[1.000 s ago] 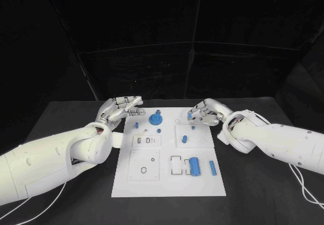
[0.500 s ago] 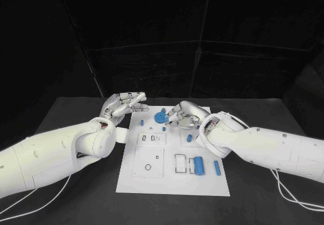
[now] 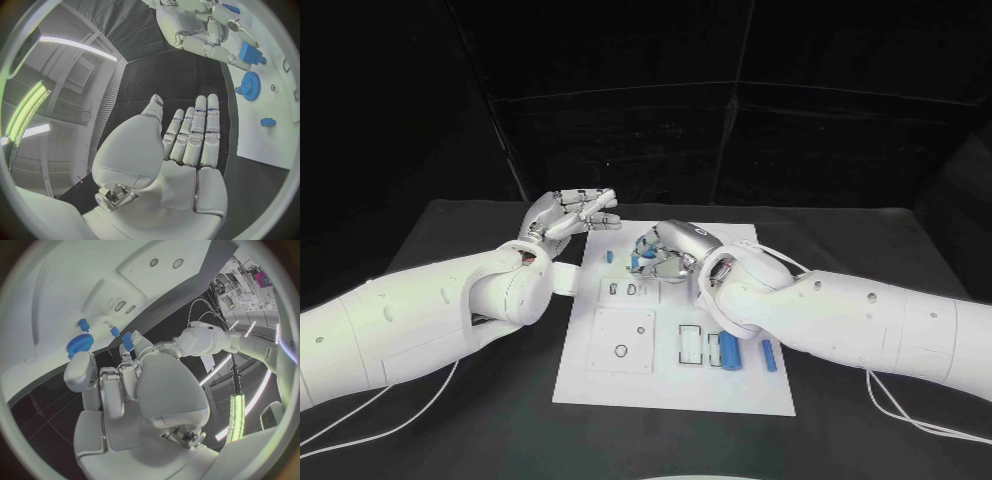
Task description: Assemble the parts on the task board
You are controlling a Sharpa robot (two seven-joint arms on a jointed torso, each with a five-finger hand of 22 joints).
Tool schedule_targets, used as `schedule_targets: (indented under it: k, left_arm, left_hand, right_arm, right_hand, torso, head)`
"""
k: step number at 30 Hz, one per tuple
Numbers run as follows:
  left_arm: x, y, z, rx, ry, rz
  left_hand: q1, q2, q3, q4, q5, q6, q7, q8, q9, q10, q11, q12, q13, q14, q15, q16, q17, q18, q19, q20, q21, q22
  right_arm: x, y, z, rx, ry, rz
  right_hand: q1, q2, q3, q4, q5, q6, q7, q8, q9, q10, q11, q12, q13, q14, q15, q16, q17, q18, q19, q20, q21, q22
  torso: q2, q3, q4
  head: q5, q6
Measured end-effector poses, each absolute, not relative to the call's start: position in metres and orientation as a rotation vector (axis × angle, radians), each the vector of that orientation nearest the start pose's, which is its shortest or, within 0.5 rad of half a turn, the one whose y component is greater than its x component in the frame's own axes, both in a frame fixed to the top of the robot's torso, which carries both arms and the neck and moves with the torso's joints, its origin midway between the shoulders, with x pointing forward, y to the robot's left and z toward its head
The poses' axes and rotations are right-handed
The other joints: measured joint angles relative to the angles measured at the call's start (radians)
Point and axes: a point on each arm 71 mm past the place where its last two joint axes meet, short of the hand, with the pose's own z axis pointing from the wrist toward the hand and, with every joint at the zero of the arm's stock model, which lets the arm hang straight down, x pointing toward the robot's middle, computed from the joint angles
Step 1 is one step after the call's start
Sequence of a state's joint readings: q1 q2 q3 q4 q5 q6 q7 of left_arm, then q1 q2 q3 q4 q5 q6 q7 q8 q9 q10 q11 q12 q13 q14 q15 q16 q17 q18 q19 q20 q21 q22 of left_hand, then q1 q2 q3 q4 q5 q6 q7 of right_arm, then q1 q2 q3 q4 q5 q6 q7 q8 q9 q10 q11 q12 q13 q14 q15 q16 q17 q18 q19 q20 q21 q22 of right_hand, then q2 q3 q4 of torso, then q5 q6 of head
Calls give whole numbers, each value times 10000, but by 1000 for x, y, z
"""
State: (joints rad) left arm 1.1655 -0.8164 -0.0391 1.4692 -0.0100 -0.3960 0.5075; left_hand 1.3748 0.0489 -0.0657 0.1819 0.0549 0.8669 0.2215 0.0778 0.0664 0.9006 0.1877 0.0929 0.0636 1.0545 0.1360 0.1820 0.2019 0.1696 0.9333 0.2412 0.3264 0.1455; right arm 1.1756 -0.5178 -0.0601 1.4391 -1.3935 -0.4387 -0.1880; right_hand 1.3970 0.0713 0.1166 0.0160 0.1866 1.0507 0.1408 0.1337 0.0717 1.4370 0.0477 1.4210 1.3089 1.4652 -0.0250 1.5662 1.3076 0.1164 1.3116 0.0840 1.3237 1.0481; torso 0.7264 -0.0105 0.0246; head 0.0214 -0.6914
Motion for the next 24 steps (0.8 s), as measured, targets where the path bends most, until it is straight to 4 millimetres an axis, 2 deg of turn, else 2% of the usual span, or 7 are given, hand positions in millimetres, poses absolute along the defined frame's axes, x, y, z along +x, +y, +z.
schedule_targets:
  k: [8,15,24]
  left_arm:
    - [496,219,-191,-10892,12873,-14849]
    - [496,219,-191,-10893,12871,-14839]
    - [497,219,-191,-10900,12871,-14821]
  left_hand:
    - [0,0,0,0,0,0,0,0,0,0,0,0,0,0,0,0,-1,0,0,0,0,-9]
    - [0,0,0,0,0,0,0,0,0,0,0,0,0,0,0,0,-1,-1,0,0,0,-8]
    - [0,0,0,0,0,0,0,0,0,0,0,0,0,0,0,0,-2,0,0,0,0,-7]
  right_arm:
    - [474,-56,-205,-1437,16475,8093]
    - [468,-57,-221,-1874,16906,7670]
    - [468,-59,-225,-2095,17069,7372]
  right_hand:
    - [-52,-53,0,0,0,53,-11,1,4,83,-83,-7,19,0,0,0,-1,0,0,0,0,0]
    - [-106,-107,0,0,0,58,-11,-4,6,85,-85,-7,9,0,0,0,-1,1,0,0,0,1]
    - [-132,-134,24,26,-2,58,-12,-25,17,85,-86,-6,9,0,0,0,-2,1,0,1,0,1]
  torso:
    - [0,8,-5]
    - [-6,11,3]
    - [-9,10,6]
  head:
    - [27,-75]
    - [49,-127]
    - [76,-164]
